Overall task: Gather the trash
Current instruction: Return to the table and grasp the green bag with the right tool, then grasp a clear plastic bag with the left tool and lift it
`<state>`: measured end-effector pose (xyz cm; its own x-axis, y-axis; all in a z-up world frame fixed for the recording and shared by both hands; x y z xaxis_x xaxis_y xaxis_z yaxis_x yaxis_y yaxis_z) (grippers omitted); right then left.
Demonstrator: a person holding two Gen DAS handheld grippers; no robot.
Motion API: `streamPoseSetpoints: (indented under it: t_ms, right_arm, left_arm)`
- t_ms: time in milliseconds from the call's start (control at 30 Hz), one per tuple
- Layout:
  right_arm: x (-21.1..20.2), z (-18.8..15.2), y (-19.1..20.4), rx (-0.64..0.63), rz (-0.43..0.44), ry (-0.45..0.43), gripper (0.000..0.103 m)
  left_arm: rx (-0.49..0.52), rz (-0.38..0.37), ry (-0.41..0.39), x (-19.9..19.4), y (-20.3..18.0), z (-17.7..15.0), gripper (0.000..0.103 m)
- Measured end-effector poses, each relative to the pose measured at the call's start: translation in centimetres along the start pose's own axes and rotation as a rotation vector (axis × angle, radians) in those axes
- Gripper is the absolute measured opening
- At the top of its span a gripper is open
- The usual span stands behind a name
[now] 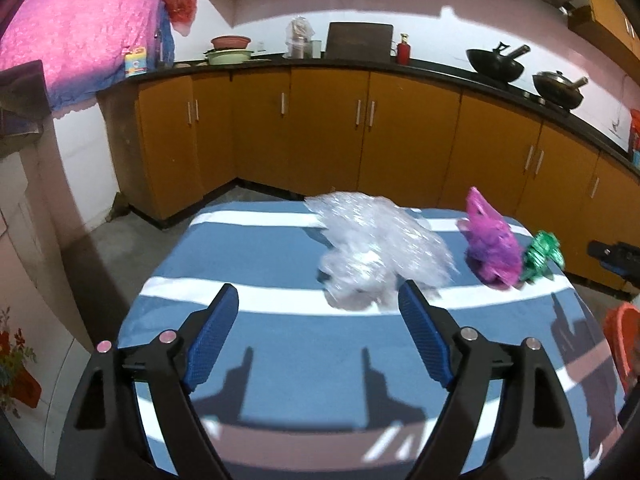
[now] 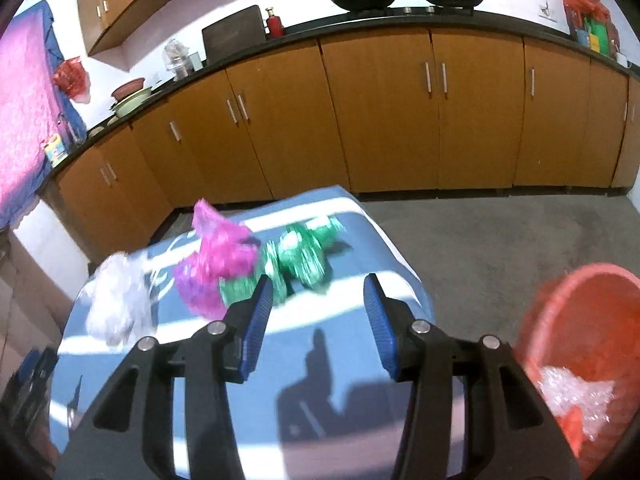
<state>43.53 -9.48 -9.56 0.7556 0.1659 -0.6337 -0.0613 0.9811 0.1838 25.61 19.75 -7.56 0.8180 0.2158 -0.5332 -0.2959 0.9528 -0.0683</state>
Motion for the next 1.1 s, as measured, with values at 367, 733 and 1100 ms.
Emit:
streamPoseSetpoints:
  t_ms: [367, 733, 1100]
  right_arm:
    - [8.5, 2.0, 1.8, 0.043, -0.058, 0.106, 0.046]
    - [8.0, -1.7, 1.5, -0.052, -0.01, 0.156, 0.003]
    - [6.3, -2.7, 1.7, -0.091, 0.014, 0.15, 0.003]
  left_arm:
    - [-0.002, -0.013, -0.006, 3.2, 1.0, 1.7, 0.083]
    - [0.02, -0.059, 0.072, 6.7, 0.3, 2.2, 0.083]
    - [0.055, -0.115, 0.237, 9.7, -0.7, 1.7, 0.054]
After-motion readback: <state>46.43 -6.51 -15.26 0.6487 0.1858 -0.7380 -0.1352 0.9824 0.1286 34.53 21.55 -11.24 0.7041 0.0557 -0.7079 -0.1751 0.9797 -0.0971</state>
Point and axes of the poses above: each gripper's, at about its wrist camera, not at the fingertips, and x roughly the way its jaws point, y to its left, z to its top, the point moved 1 cm from there along x, roughly the way its jaws point, and after that the axes turned 2 degrees about -z, right-handed, at the moved point
